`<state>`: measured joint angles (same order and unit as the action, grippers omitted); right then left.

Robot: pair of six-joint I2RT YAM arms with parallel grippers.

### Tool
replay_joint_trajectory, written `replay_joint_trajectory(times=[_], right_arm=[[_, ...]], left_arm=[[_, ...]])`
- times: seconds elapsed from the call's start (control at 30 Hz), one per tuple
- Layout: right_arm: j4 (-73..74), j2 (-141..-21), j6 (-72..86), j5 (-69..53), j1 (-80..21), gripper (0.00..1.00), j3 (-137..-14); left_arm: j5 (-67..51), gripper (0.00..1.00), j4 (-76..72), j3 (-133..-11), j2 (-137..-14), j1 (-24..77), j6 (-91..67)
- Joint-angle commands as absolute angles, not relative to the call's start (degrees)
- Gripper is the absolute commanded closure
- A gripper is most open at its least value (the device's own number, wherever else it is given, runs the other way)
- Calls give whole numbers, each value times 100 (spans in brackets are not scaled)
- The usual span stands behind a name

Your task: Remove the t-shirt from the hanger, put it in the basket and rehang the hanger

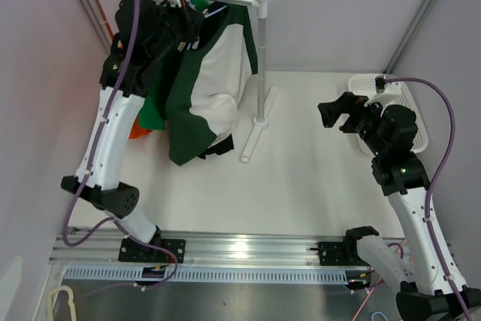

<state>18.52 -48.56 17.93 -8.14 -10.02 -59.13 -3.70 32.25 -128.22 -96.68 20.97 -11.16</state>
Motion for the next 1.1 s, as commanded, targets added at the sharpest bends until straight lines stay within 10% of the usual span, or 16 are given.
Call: replay_joint_trajectory(times=[0.0, 0.43, 0.7, 1.07], right_arm=[[1591, -4904, 1784, -1089, -1063, 0, -6293], [862, -5080, 1294, -2883, -2889, 1, -5977], [-385, -5343, 501, -1468, -5534, 1, -5186], [-1713, -6205, 334, -555, -6284, 1, -5089]], left_arm=[[132, 99, 2769, -12586, -8834, 2232, -1248], [3266, 99, 2619, -10249, -7576, 3708, -1696], [5403, 99, 5386, -12170, -8840, 4244, -3322], [5739, 99, 5458, -12428, -9080, 4702, -3270]])
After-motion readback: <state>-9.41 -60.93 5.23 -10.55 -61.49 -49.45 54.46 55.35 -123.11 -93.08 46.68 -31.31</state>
